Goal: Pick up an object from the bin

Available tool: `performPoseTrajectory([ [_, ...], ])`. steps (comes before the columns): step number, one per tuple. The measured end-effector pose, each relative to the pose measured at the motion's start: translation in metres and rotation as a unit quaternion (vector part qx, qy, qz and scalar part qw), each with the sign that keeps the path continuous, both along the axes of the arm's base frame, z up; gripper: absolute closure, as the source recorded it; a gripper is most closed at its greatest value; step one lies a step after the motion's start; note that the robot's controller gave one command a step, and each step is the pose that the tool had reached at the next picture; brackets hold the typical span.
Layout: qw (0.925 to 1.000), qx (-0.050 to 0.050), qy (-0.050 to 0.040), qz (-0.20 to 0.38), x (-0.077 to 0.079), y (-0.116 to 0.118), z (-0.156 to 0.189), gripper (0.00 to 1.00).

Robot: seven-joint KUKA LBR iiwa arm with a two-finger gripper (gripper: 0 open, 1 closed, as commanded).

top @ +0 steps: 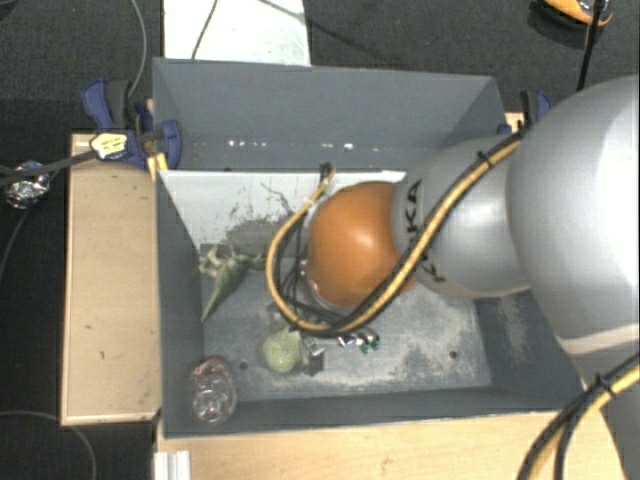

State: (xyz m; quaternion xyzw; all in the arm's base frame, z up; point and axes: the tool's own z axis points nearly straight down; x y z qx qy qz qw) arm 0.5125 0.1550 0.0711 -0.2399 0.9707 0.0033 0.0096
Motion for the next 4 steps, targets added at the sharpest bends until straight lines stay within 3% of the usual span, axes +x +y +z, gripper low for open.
performPoseTrajectory([
  [1, 1.0000, -0.001, 0.0018, 0.009, 0.016, 0.010, -0.001, 1.00],
  [2, 0.9998, 0.001, -0.0027, 0.021, 0.032, 0.012, 0.000, 1.00],
  [3, 1.0000, 0.000, 0.0006, 0.009, 0.032, 0.011, 0.085, 1.00],
  [4, 1.0000, 0.000, 0.0008, 0.008, 0.032, 0.011, 0.085, 1.00],
])
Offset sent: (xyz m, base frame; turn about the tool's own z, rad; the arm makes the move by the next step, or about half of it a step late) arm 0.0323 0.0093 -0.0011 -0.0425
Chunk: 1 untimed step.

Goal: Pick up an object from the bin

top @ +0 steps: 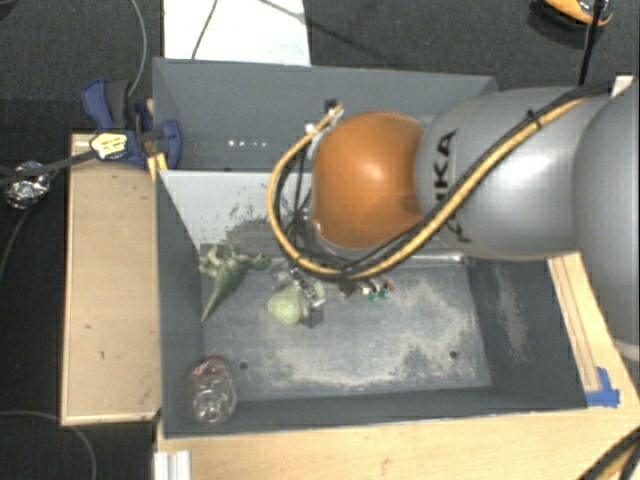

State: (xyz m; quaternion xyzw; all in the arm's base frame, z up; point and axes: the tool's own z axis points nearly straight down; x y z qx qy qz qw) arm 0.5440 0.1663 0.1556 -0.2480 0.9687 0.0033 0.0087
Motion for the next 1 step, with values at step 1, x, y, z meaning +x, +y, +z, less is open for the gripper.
performPoseTrajectory([
  [1, 0.9999, 0.000, -0.0016, 0.017, 0.0122, -0.0129, 0.1954, 1.00],
])
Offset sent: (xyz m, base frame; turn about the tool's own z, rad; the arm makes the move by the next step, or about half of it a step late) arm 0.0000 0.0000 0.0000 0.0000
